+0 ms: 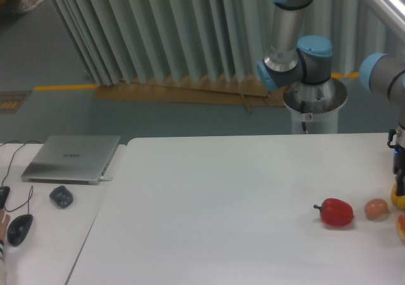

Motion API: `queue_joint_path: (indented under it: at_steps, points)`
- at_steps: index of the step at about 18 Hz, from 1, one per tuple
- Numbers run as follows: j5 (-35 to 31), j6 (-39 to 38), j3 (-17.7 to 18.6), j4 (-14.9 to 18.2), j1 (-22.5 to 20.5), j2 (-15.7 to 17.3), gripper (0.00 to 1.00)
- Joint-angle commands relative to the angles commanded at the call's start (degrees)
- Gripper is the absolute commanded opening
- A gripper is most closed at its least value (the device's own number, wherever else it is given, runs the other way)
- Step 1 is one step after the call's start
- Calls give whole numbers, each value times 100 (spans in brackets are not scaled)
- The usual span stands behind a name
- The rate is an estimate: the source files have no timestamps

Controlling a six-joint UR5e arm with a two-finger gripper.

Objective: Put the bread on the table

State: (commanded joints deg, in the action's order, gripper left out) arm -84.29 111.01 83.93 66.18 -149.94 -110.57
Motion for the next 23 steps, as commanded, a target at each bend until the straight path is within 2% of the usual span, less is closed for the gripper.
queue_joint_path:
  at_steps: [3,7,8,10,12,16,19,23]
  points:
    - [0,-87,97,0,17,17,100]
    - [-307,-659,158,61,158,114,100]
    - [-421,-677,185,175,184,114,100]
    - [-562,-773,176,631,229,123,100]
    - [-562,-861,185,729,264,202,100]
    - [-528,-1036,167,1326,290,448,100]
    - [-536,-1309,185,1354,325,501,100]
    - [-519,-1275,185,1354,325,501,100]
